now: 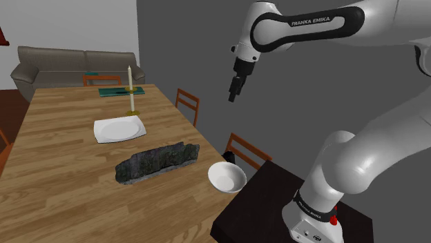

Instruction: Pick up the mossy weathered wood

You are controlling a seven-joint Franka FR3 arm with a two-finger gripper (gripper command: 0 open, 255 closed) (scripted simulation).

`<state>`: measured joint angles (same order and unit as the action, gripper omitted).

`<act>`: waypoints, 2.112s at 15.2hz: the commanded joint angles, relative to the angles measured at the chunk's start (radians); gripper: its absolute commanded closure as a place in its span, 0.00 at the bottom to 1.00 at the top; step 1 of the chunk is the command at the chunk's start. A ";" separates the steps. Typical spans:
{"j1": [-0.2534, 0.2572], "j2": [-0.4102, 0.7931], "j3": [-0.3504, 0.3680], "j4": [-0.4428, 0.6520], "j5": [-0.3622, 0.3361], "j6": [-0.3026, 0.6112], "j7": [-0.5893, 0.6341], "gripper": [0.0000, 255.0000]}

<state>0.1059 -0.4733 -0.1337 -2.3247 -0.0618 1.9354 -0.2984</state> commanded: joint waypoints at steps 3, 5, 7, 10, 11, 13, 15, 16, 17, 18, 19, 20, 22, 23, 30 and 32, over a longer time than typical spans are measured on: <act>0.039 0.149 -0.023 0.051 0.027 0.077 -0.108 0.00; 0.057 0.226 -0.029 0.086 0.045 0.107 -0.161 0.00; 0.073 0.303 -0.032 0.125 0.066 0.132 -0.214 0.00; 0.092 0.417 -0.029 0.190 0.097 0.162 -0.292 0.00; 0.097 0.454 -0.026 0.213 0.107 0.170 -0.317 0.00; 0.106 0.528 -0.018 0.261 0.127 0.182 -0.366 0.00; 0.113 0.601 -0.006 0.311 0.144 0.191 -0.412 0.00; 0.115 0.636 0.000 0.338 0.152 0.194 -0.434 0.00; 0.118 0.672 0.007 0.365 0.158 0.196 -0.456 0.00; 0.120 0.707 0.015 0.392 0.164 0.198 -0.476 0.00; 0.122 0.742 0.024 0.420 0.169 0.199 -0.496 0.00; 0.124 0.777 0.032 0.449 0.173 0.199 -0.515 0.00; 0.128 0.846 0.050 0.508 0.178 0.197 -0.550 0.00; 0.131 0.880 0.059 0.539 0.179 0.195 -0.567 0.00; 0.157 1.118 0.119 0.769 0.168 0.163 -0.669 0.00; 0.168 1.187 0.135 0.842 0.160 0.148 -0.696 0.00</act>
<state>0.2697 0.6672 -0.0070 -1.5321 0.1020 2.0913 -0.9786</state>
